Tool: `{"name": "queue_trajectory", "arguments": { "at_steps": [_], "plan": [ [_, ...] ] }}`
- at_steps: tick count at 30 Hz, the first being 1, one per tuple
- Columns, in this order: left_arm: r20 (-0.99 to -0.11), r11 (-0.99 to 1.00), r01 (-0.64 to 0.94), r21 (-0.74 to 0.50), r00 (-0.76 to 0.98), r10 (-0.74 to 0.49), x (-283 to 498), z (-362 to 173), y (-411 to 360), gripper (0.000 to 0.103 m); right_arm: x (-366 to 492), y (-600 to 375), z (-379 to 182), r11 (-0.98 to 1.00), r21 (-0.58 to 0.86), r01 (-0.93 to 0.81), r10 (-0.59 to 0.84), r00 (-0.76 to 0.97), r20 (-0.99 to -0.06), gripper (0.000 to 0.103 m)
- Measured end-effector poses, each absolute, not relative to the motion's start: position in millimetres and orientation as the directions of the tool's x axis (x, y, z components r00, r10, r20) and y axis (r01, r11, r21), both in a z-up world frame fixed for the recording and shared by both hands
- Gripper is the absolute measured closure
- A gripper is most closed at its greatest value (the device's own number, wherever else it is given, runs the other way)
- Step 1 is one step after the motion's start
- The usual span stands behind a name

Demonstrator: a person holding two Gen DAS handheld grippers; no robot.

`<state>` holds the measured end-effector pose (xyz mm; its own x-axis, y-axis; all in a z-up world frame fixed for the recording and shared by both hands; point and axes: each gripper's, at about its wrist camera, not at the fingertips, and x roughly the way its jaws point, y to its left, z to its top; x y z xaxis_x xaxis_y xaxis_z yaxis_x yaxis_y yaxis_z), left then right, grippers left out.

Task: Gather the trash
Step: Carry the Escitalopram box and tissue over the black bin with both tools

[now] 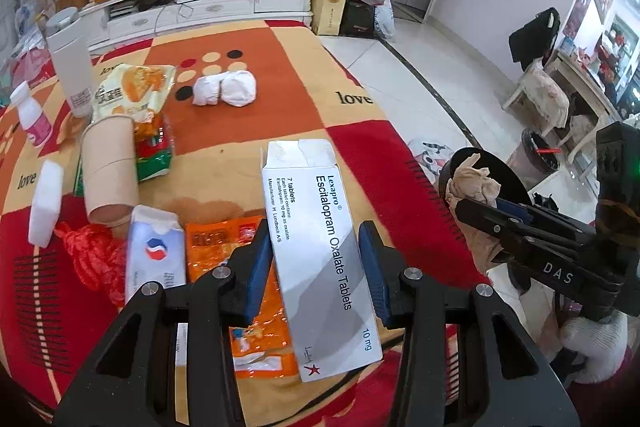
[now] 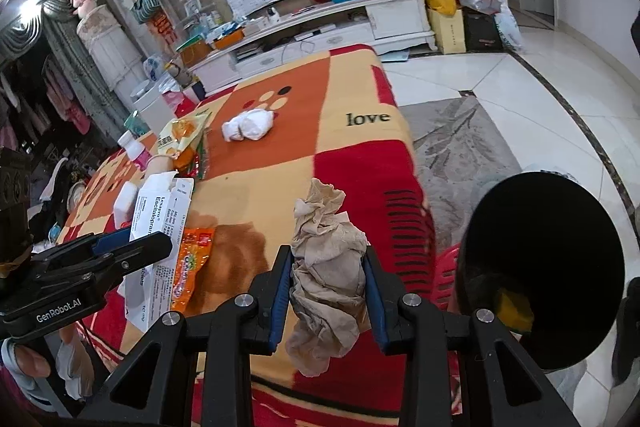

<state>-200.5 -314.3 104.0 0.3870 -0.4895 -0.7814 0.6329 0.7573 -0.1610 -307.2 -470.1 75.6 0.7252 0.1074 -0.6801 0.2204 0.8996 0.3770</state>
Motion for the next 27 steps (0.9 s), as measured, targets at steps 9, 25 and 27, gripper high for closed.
{"name": "queue_trajectory", "arguments": {
  "at_steps": [9,25,27],
  "plan": [
    [-0.788,0.734,0.660,-0.160,0.362,-0.498,-202.9,99.8,-343.5,0.062,-319.0,-496.8,70.0,0.890,0.363,0.274,0.063,0.717,-0.694,0.071],
    [-0.792,0.649,0.732,-0.208,0.263,-0.550,-214.9,91.4,-419.5,0.062,-349.8,-559.7,48.8,0.848,0.339,0.408,-0.033,0.679,-0.733,0.071],
    [-0.790,0.635,0.742,-0.215,0.250,-0.560,-217.3,91.5,-432.5,0.062,-354.1,-569.7,44.9,0.839,0.334,0.430,-0.049,0.670,-0.740,0.071]
  ]
}}
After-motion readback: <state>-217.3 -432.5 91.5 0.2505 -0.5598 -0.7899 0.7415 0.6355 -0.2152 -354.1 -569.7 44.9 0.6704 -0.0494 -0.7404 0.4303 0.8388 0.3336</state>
